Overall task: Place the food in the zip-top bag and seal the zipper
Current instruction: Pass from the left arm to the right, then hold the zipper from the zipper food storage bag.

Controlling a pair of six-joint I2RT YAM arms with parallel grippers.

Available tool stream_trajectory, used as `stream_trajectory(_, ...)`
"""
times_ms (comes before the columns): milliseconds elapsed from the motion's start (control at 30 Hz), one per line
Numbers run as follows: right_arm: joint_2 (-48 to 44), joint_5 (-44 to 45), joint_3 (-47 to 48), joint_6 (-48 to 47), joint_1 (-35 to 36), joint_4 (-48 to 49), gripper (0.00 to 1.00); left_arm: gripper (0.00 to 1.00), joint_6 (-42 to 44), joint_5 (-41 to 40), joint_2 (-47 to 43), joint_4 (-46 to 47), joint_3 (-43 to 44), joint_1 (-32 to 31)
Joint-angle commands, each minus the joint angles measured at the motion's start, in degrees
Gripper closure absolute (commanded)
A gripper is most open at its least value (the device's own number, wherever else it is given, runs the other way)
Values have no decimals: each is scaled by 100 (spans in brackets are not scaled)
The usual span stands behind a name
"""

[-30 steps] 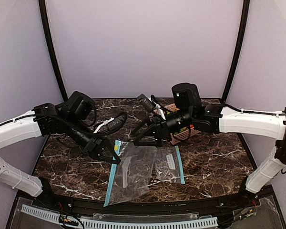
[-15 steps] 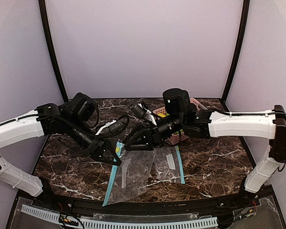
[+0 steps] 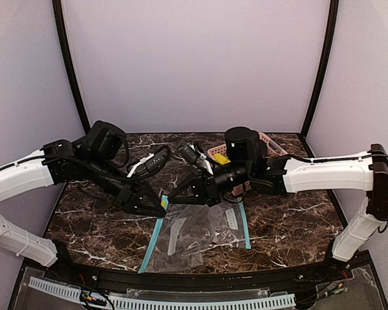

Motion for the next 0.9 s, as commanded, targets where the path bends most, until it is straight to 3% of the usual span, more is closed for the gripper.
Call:
stream_trajectory(0, -254, 372, -177, 103, 55, 326, 100, 59, -180, -313, -353, 497, -83, -27)
stream_trajectory(167, -370, 584, -324, 200, 55, 498, 100, 55, -264, -659, -549, 768, -169, -30)
stream_trajectory(433, -481, 719, -412, 273, 57, 638, 100, 64, -337, -711, -389, 899, -181, -27)
stream_trajectory(500, -492, 756, -420, 276, 59, 624, 100, 69, -371, -698, -374, 1014, -186, -31)
stream_trajectory(667, -537, 905, -466, 294, 58, 606, 100, 95, -362, -743, -343, 1093, -219, -29)
stream_trajectory(867, -903, 1743, -724, 368, 48, 693, 100, 99, -351, -810, -391, 1003, -356, -27)
